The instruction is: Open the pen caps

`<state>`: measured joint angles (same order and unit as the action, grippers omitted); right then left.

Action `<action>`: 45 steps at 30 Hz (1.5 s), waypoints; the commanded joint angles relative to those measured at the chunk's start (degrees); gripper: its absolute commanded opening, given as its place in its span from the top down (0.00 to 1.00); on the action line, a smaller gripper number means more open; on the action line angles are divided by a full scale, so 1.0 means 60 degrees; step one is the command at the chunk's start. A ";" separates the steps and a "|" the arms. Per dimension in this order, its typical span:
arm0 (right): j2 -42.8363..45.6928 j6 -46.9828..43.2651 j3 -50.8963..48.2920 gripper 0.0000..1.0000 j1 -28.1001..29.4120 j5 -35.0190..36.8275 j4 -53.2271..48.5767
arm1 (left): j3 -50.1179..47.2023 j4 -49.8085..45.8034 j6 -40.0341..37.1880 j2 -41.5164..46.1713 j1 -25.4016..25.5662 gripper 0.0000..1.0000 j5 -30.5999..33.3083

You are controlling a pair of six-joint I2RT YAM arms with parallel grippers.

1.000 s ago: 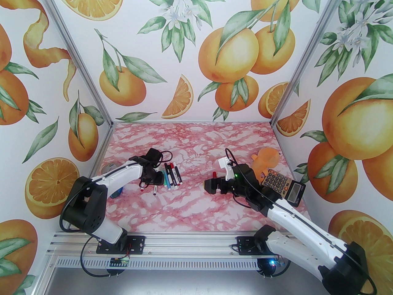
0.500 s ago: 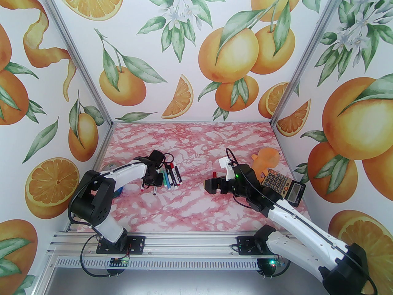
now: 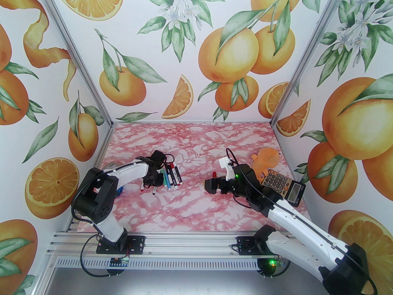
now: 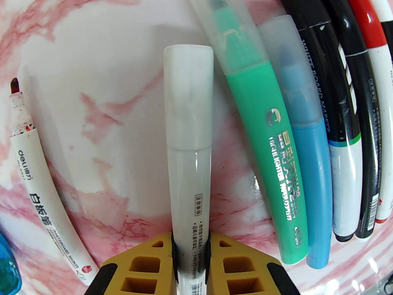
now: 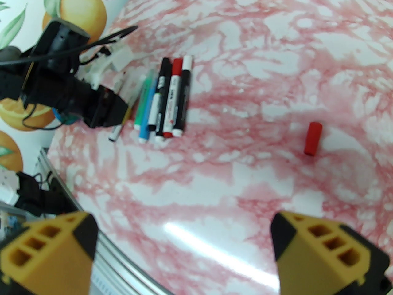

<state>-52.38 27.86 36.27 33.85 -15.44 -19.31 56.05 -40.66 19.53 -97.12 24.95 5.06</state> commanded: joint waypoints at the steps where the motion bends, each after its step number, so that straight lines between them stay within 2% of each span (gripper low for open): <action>1: 0.0014 0.0333 -0.0152 0.01 0.0065 -0.0043 0.0433 | 0.0319 -0.0229 0.0034 0.0811 0.0046 0.85 0.0021; 6: 0.0141 0.1426 -0.0228 0.03 0.0068 0.0135 0.0775 | -0.0177 0.0346 -0.0442 0.2407 0.0079 0.85 -0.1094; 8: 0.0206 0.1886 -0.0259 0.03 0.0058 -0.0161 0.1102 | -0.0439 0.0719 -0.0521 0.3059 0.0095 0.85 -0.1653; 11: 0.0248 0.2578 -0.0161 0.06 0.0071 -0.0569 0.1504 | -0.0841 0.1514 -0.0662 0.3896 0.0233 0.84 -0.3044; 15: 0.0223 0.3184 0.0220 0.12 0.0063 -0.0477 0.1592 | -0.1242 0.2882 -0.0594 0.4541 0.0826 0.85 -0.4478; 19: 0.0070 0.3428 0.0607 0.15 0.0070 -0.0188 0.1607 | -0.1589 0.4492 -0.0219 0.4564 0.1497 0.87 -0.5797; 25: -0.0390 0.3275 0.1140 0.24 0.0057 -0.0103 0.1507 | -0.1286 0.5569 -0.0042 0.3796 0.2589 0.88 -0.6244; 31: -0.0588 0.3122 0.1235 0.35 0.0055 -0.0053 0.1568 | -0.1000 0.6457 0.0419 0.3046 0.3144 0.89 -0.6900; 37: -0.0820 0.2946 0.1222 0.41 0.0046 -0.0170 0.1618 | -0.0978 0.7523 0.1118 0.2700 0.3339 0.89 -0.7627; 45: -0.0922 0.2872 0.1191 0.50 0.0033 -0.0121 0.1857 | -0.0989 0.8012 0.1425 0.2551 0.3468 0.89 -0.8260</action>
<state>-57.39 45.80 42.13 33.85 -16.53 -10.22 48.31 3.55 27.00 -81.10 45.19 -41.06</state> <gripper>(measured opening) 0.507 0.133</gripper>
